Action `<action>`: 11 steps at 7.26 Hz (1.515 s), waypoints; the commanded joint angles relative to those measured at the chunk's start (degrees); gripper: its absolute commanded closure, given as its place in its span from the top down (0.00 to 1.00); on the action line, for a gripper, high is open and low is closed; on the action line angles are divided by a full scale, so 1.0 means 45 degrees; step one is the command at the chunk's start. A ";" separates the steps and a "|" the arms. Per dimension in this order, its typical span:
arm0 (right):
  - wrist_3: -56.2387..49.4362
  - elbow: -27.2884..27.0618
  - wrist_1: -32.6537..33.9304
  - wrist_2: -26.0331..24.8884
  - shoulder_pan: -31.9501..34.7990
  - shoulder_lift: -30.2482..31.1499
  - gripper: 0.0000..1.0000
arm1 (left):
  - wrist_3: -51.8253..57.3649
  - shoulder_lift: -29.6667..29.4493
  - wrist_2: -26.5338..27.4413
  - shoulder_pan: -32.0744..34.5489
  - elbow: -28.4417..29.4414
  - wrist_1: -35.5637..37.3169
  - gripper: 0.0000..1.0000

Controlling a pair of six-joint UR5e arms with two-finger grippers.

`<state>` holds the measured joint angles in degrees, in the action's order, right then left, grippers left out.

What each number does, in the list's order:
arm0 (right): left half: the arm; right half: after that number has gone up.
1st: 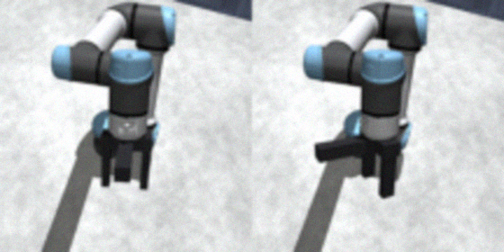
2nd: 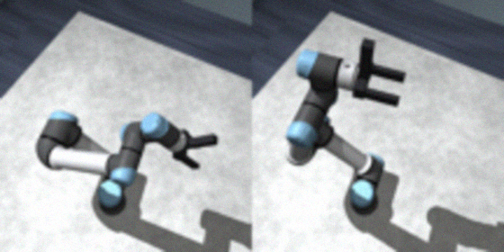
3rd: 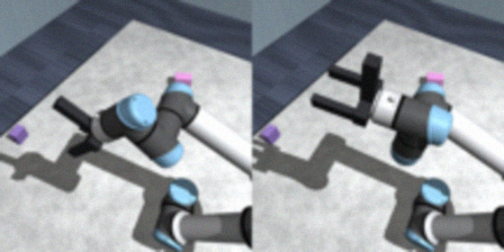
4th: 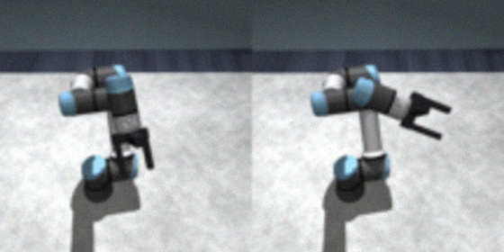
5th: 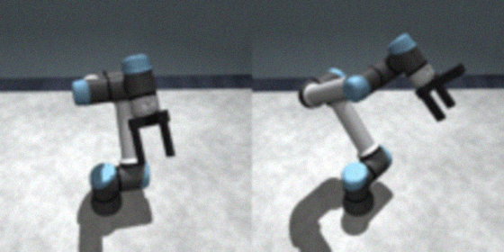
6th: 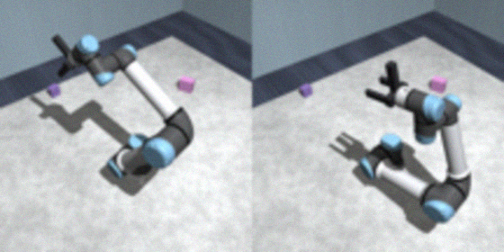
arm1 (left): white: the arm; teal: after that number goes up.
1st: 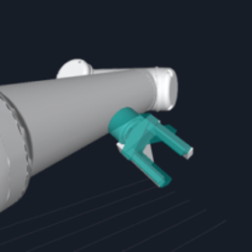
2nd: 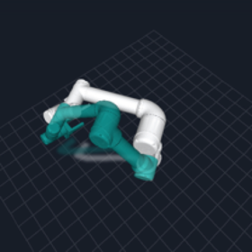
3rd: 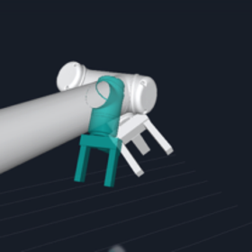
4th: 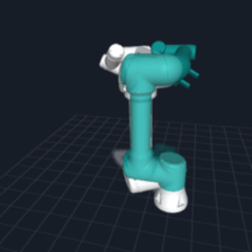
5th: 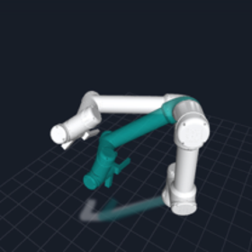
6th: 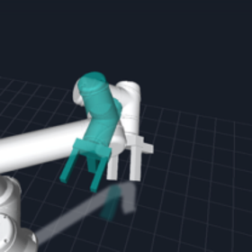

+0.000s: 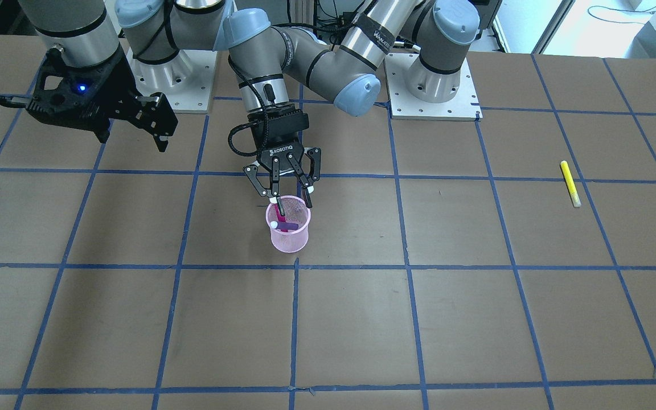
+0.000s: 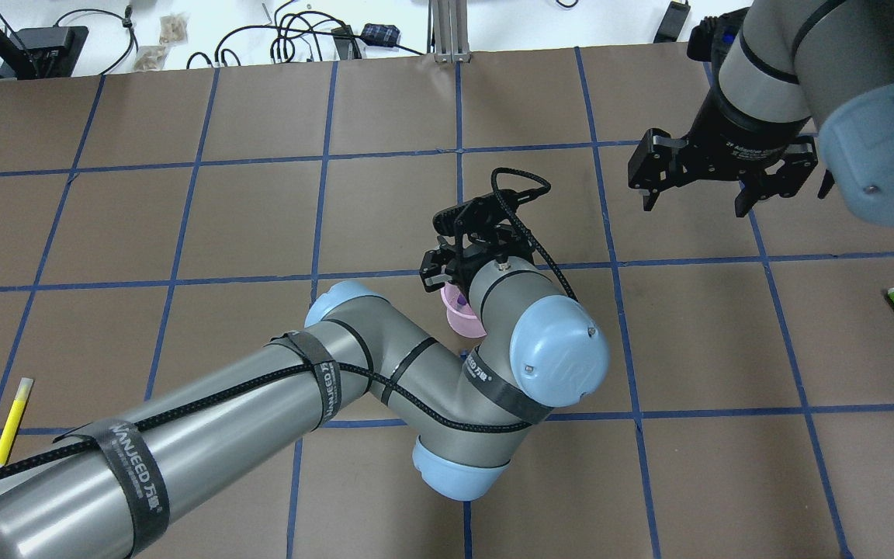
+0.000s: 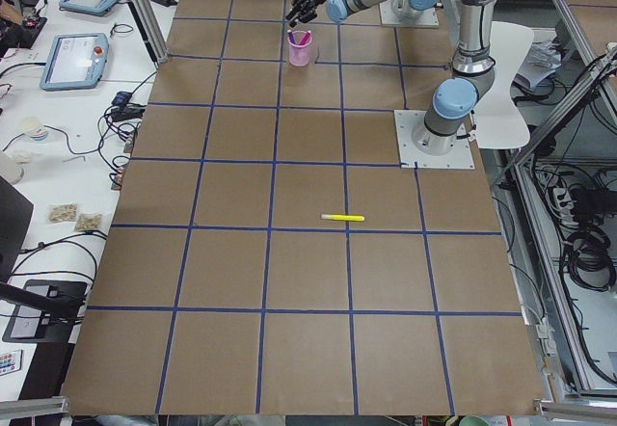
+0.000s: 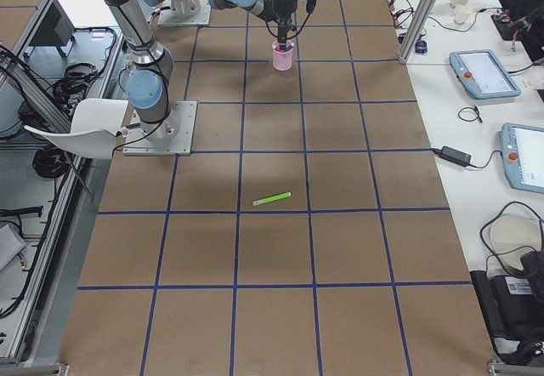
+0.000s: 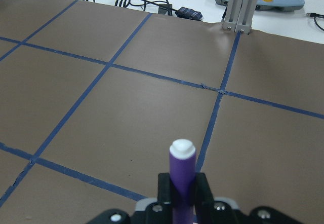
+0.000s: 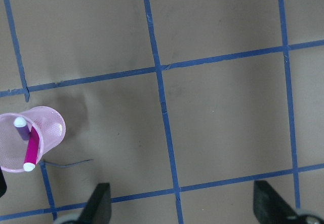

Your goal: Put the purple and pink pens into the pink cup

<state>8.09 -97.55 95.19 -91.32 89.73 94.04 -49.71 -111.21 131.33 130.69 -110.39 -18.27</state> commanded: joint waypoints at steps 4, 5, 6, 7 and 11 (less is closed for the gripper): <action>-0.0020 0.0018 -0.0039 0.0058 -0.0019 0.0000 1.00 | 0.1317 0.1234 -0.2086 -0.0542 0.0370 0.0213 1.00; -0.0039 0.0019 -0.0039 0.0020 -0.0057 -0.0019 1.00 | 0.1668 0.1644 -0.3081 -0.1049 0.0390 -0.0136 1.00; -0.0040 0.0019 -0.0020 0.0097 -0.0038 -0.0019 1.00 | 0.2290 0.2131 -0.3614 -0.1595 0.0506 -0.1203 1.00; -0.0040 -0.0001 -0.0020 0.0059 -0.0038 -0.0019 1.00 | 0.2780 0.2639 -0.4199 -0.2181 0.1010 -0.2896 1.00; -0.0020 0.0019 -0.0020 0.0098 -0.0018 -0.0019 1.00 | 0.6428 0.4242 -0.6852 -0.5478 0.3495 -0.9953 1.00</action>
<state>7.99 -97.51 95.10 -90.94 89.61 93.96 -26.20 -94.07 104.85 111.15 -96.36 -55.64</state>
